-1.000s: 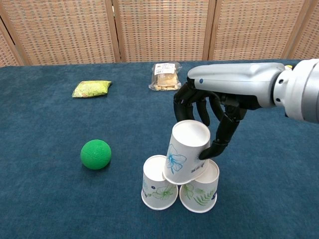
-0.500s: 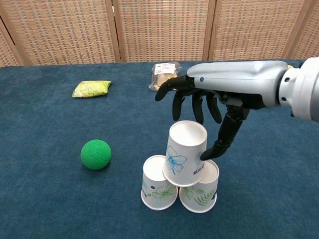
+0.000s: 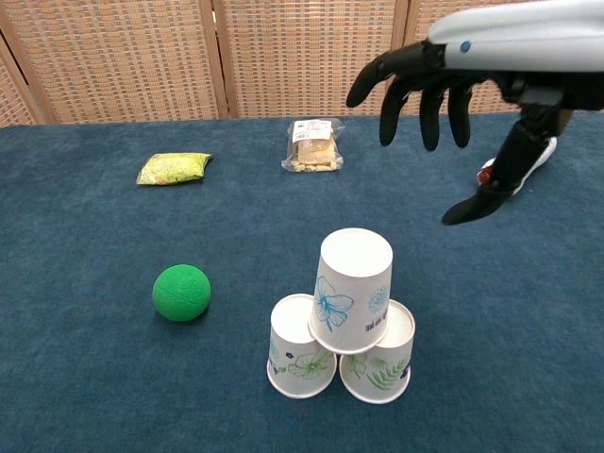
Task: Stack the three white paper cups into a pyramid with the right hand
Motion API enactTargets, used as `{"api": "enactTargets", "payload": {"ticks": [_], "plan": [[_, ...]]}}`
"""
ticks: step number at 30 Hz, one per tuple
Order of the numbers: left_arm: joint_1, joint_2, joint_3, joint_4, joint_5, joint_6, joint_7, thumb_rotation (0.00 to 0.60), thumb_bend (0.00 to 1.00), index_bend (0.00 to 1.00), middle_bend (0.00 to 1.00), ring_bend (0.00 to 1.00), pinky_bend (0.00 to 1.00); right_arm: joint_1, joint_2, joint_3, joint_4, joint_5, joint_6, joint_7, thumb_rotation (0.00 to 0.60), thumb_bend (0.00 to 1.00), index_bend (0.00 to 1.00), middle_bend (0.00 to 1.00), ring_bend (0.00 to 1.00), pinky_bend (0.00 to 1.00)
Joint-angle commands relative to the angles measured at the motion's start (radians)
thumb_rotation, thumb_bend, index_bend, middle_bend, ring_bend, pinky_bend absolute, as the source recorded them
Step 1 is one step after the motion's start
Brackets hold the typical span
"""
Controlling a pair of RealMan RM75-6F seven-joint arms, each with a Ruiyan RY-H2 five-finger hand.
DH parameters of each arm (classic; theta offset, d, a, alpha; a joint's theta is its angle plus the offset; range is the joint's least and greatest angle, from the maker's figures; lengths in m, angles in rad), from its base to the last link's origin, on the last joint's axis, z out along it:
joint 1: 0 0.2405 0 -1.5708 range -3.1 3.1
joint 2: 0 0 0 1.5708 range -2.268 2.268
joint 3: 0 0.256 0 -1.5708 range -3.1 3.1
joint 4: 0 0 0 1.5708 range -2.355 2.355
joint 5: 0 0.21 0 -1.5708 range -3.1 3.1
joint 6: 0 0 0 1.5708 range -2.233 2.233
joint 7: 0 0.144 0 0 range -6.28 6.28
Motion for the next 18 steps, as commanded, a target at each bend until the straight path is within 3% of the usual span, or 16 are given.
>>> {"api": "enactTargets", "payload": {"ticks": [1,3,6,12,18], "plan": [[0.005,0.001,0.001,0.000,0.004,0.007,-0.002,0.600,0.00,0.00,0.00,0.00,0.00,-0.085,0.108,-0.049,0.077,-0.177,0.071,0.052,0.600,0.02,0.20,0.33,0.29,0.22],[0.011,0.000,0.004,0.001,0.010,0.017,-0.002,0.600,0.00,0.00,0.00,0.00,0.00,-0.144,0.152,-0.082,0.184,-0.287,0.122,0.137,0.600,0.00,0.19,0.26,0.20,0.10],[0.020,-0.004,0.008,0.004,0.018,0.032,0.004,0.600,0.00,0.00,0.00,0.00,0.00,-0.223,0.172,-0.118,0.356,-0.391,0.201,0.273,0.600,0.00,0.16,0.19,0.12,0.01],[0.038,-0.025,0.016,0.017,0.037,0.063,0.024,0.600,0.00,0.00,0.00,0.00,0.00,-0.341,0.130,-0.156,0.640,-0.474,0.310,0.472,0.600,0.00,0.11,0.09,0.02,0.00],[0.053,-0.042,0.022,0.026,0.051,0.086,0.042,0.600,0.00,0.00,0.00,0.00,0.00,-0.427,0.077,-0.174,0.796,-0.502,0.365,0.539,0.600,0.00,0.01,0.00,0.00,0.00]]}}
